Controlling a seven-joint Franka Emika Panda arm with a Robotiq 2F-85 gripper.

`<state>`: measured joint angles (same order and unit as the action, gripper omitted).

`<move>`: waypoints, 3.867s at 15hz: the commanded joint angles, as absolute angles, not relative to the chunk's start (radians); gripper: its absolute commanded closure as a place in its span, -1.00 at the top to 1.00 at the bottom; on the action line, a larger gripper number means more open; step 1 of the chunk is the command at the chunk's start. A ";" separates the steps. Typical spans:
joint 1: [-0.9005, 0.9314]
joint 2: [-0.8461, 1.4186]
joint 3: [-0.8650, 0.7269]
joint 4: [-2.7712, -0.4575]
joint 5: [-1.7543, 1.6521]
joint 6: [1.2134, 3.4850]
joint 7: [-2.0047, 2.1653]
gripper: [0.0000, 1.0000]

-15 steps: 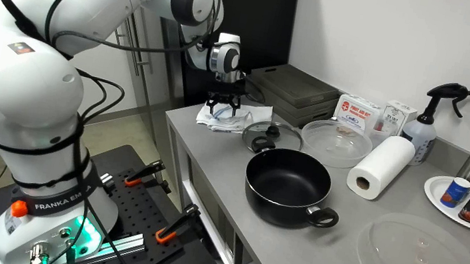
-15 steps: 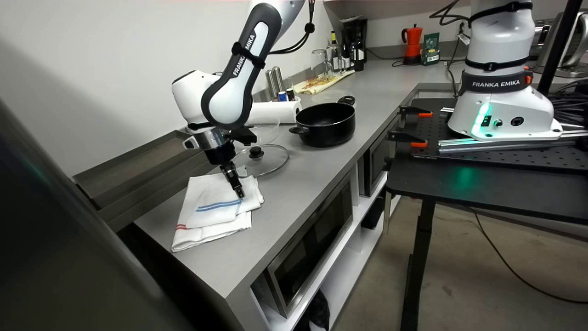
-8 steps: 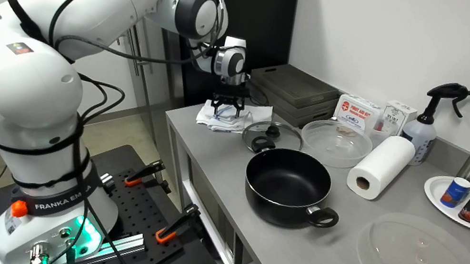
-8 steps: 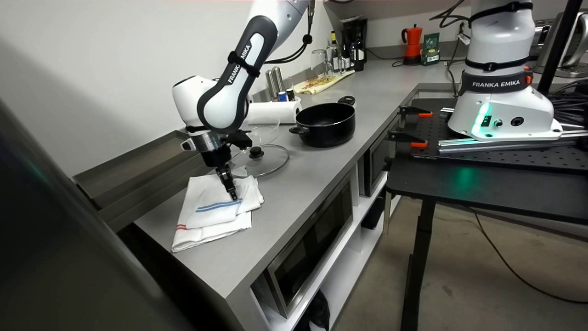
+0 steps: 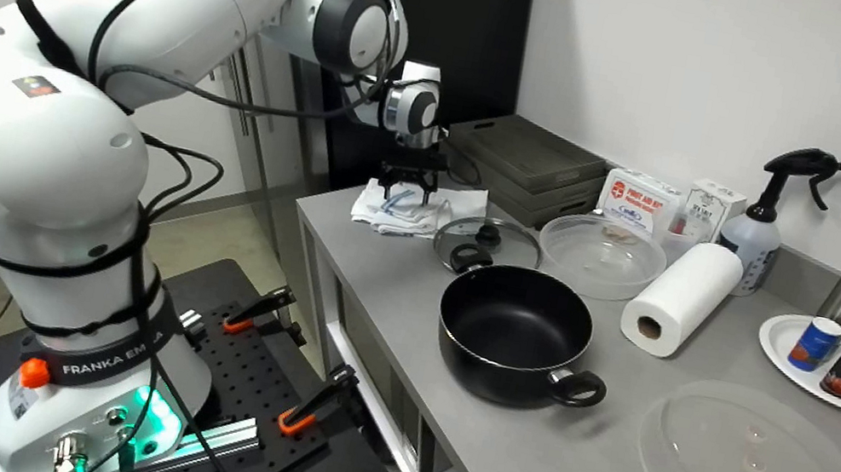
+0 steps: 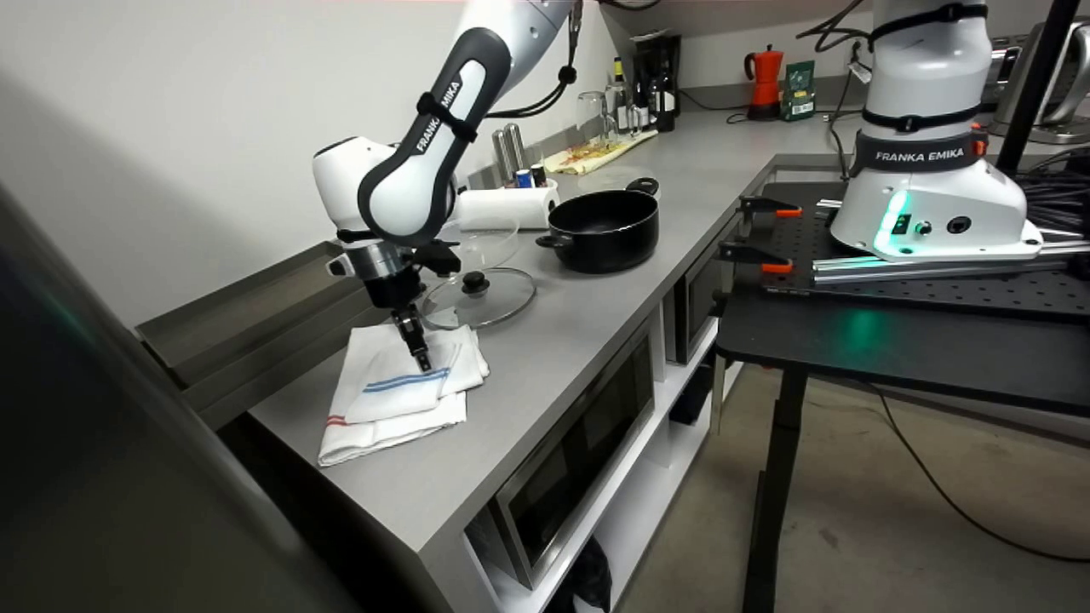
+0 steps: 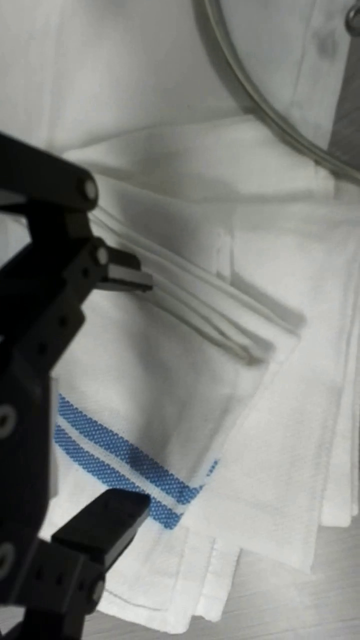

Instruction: Pick up the towel from the countertop, wipe inside the black pot and put the towel back on the table.

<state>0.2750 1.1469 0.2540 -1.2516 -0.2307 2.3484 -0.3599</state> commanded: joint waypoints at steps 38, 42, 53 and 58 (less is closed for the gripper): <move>0.280 1.085 0.272 -1.330 -0.228 2.403 -0.349 -0.95; 0.269 0.961 0.299 -1.459 -0.226 2.453 -0.331 -0.94; 0.196 0.612 0.292 -1.810 -0.149 2.636 -0.266 -0.94; 0.122 0.424 0.286 -2.037 -0.085 2.745 -0.241 -0.94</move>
